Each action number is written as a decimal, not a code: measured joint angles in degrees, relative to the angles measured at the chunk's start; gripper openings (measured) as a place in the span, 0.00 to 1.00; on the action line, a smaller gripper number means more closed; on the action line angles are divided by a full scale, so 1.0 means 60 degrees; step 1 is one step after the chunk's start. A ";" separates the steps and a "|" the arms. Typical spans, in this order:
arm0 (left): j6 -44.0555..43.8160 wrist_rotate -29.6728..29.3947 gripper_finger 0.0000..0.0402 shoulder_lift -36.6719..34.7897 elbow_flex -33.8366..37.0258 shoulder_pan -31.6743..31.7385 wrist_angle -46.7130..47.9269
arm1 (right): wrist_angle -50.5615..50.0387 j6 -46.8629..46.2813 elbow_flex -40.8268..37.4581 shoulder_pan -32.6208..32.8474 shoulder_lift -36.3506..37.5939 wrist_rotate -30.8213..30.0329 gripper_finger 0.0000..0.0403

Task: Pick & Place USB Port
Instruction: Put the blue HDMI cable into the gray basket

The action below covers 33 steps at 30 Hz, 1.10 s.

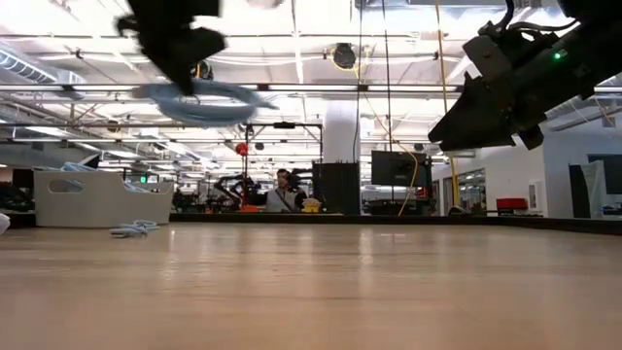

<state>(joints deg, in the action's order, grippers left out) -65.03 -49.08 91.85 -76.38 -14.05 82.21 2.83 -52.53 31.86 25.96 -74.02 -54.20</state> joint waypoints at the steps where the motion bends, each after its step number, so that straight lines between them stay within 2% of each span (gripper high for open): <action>1: -0.1018 -0.0008 0.10 -0.0203 0.0052 0.0185 0.1055 | 0.0012 0.0080 0.0000 0.0000 0.0000 0.0081 0.39; 2: -0.1832 0.0019 0.10 -0.0371 0.0165 0.0370 0.1443 | 0.0015 0.0144 0.0000 0.0000 0.0000 0.0107 0.39; 5: -0.1805 0.0618 0.10 -0.1235 0.0996 0.1020 0.0901 | 0.0044 0.0249 0.0000 0.0000 -0.0004 0.0128 0.39; 10: -0.2245 0.0768 0.10 -0.1486 0.2478 0.2688 0.1252 | 0.0286 0.0453 0.0004 0.0068 -0.0238 0.0332 0.39; 15: -0.1830 0.0665 0.10 -0.1582 0.3451 0.4764 0.1363 | 0.1074 0.0858 0.0004 0.0131 -0.0783 0.0364 0.39; 20: -0.0839 0.0445 0.10 -0.1769 0.3479 0.6058 0.1320 | 0.1729 0.1388 0.0004 0.0022 -0.0961 0.0695 0.39; 25: -0.0019 0.0833 0.10 -0.1811 0.3483 0.6663 0.1280 | 0.1789 0.1515 0.0004 -0.0036 -0.0958 0.0809 0.38; 33: 0.0107 0.1118 0.10 -0.1810 0.3512 0.6473 0.1244 | 0.1781 0.1475 0.0004 0.0049 -0.0958 0.0819 0.38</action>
<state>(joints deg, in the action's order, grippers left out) -64.38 -42.38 80.99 -55.31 24.79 89.67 13.52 -43.68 31.88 26.25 -79.77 -49.28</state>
